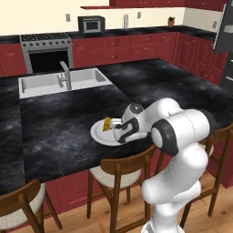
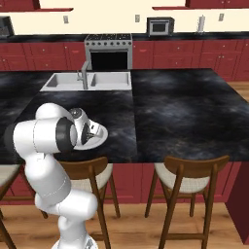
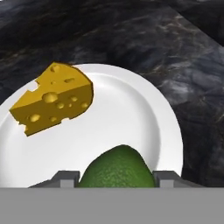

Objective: Take the cheese, chicken drumstick, and avocado from the fridge and place them on the plate on the dining counter to create an appetizer plate.

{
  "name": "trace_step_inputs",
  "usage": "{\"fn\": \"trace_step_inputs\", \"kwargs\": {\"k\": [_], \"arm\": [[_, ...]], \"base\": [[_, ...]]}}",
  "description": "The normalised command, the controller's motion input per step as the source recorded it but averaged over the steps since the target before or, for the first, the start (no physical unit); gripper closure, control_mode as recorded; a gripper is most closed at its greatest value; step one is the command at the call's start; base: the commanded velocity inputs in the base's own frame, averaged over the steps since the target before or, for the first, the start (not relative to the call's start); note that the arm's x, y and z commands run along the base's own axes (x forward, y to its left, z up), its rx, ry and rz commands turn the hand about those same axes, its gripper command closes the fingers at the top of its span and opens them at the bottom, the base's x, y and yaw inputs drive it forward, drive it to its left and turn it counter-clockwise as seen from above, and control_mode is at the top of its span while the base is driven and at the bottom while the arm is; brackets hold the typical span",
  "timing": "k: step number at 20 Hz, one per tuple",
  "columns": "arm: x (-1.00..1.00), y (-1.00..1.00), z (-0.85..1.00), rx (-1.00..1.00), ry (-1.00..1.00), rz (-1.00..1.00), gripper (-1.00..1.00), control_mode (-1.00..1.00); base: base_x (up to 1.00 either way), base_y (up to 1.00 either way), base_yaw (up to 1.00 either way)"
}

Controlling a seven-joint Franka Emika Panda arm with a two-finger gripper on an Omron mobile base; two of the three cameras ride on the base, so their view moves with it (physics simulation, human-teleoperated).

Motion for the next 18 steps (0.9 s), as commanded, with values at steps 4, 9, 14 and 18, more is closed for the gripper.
{"fn": "trace_step_inputs", "kwargs": {"k": [4,9,14,18], "arm": [[0.00,0.25,-0.01,-0.03,0.00,-0.06,-1.00,-1.00],[0.00,0.06,0.35,0.00,0.02,-0.01,-1.00,-1.00],[-0.41,-0.03,1.00,0.00,0.05,0.00,-1.00,-1.00],[-0.64,-0.25,1.00,0.00,0.00,0.00,-1.00,-1.00]], "base": [[0.00,0.00,0.00],[0.00,0.00,0.00],[0.00,0.00,0.00],[0.00,0.00,0.00]]}}
